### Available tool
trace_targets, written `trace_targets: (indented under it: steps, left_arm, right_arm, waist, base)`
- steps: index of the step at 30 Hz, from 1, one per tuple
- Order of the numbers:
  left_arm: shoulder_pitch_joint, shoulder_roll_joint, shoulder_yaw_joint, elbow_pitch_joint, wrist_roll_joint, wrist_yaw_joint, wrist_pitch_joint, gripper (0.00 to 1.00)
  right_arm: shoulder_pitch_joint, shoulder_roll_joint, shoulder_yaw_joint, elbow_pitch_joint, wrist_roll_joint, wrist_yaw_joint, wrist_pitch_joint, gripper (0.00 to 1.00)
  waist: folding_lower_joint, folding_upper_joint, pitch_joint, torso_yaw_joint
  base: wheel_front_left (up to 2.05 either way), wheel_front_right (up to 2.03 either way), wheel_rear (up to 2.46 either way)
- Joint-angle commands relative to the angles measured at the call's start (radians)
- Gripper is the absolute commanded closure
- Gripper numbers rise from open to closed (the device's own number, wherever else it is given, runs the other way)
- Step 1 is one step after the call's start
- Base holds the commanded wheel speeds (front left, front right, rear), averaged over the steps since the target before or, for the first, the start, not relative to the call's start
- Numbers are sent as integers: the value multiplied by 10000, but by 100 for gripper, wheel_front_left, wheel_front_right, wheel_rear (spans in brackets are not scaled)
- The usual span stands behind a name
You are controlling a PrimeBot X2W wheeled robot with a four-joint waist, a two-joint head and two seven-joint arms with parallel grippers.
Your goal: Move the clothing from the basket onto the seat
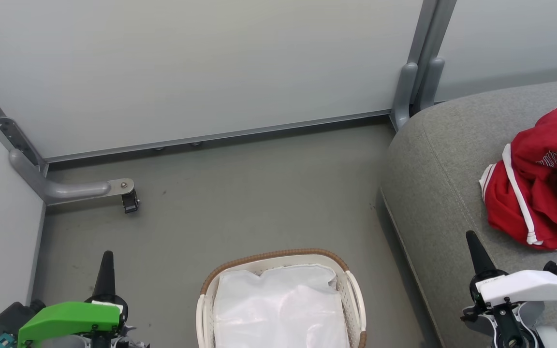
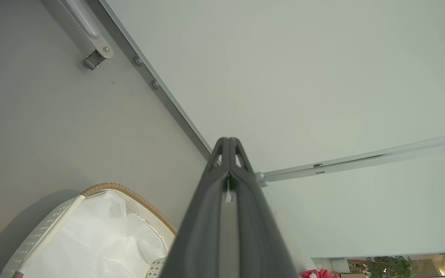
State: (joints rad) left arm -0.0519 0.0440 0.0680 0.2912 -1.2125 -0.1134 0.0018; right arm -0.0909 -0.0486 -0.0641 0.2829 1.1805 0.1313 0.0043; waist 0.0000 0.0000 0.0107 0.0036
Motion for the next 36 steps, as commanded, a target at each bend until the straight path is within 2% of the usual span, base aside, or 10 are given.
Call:
trace_targets:
  steps: [1,36]
  left_arm:
    - [-249,70,72,-129,-281,-41,82,100]
    - [-564,88,380,-388,-3027,-162,863,100]
  right_arm:
    - [-138,-40,-68,-117,272,-5,72,100]
    - [-207,-31,-405,-331,3256,-6,850,100]
  waist:
    - [0,0,-2,-1]
    - [0,0,-52,-25]
  base:
    - [0,0,0]
    - [0,0,0]
